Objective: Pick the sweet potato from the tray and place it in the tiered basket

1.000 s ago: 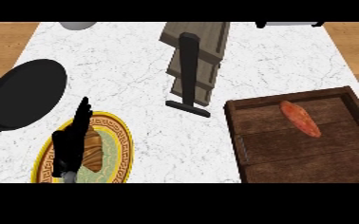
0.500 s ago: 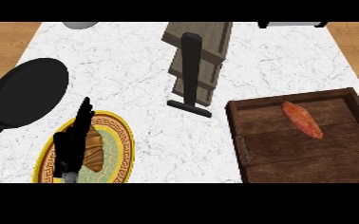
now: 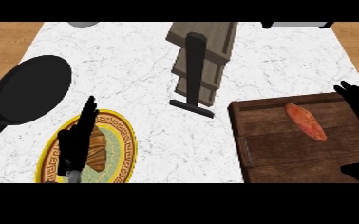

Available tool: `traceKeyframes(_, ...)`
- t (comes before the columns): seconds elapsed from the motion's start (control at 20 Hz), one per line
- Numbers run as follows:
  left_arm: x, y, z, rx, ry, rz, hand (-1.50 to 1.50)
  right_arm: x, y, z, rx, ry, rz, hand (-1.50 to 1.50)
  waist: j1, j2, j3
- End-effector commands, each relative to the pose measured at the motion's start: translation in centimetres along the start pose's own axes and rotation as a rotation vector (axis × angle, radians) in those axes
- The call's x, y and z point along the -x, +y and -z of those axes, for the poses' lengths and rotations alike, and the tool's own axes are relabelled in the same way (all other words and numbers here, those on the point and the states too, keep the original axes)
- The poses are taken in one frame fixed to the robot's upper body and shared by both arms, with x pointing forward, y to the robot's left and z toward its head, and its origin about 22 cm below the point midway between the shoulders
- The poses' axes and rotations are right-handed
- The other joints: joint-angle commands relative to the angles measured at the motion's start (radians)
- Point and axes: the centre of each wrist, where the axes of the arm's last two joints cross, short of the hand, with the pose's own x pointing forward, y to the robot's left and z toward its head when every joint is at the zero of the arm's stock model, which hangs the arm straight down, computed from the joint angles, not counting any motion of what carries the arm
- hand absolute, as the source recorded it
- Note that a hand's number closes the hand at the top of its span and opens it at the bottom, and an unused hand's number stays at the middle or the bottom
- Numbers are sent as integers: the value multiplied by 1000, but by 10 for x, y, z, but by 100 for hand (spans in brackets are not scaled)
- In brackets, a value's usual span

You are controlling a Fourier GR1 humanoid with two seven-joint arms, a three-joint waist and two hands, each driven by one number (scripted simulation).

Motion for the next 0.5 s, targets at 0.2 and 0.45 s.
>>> traceKeyframes(0.2,20,-13,-21,1,75,-9,0,-14,16,22,-69,81,-88,-150,8,6,-6)
traceKeyframes(0.45,20,-5,1,14,68,-10,0,-24,26,32,-98,41,-57,-150,0,7,-6)
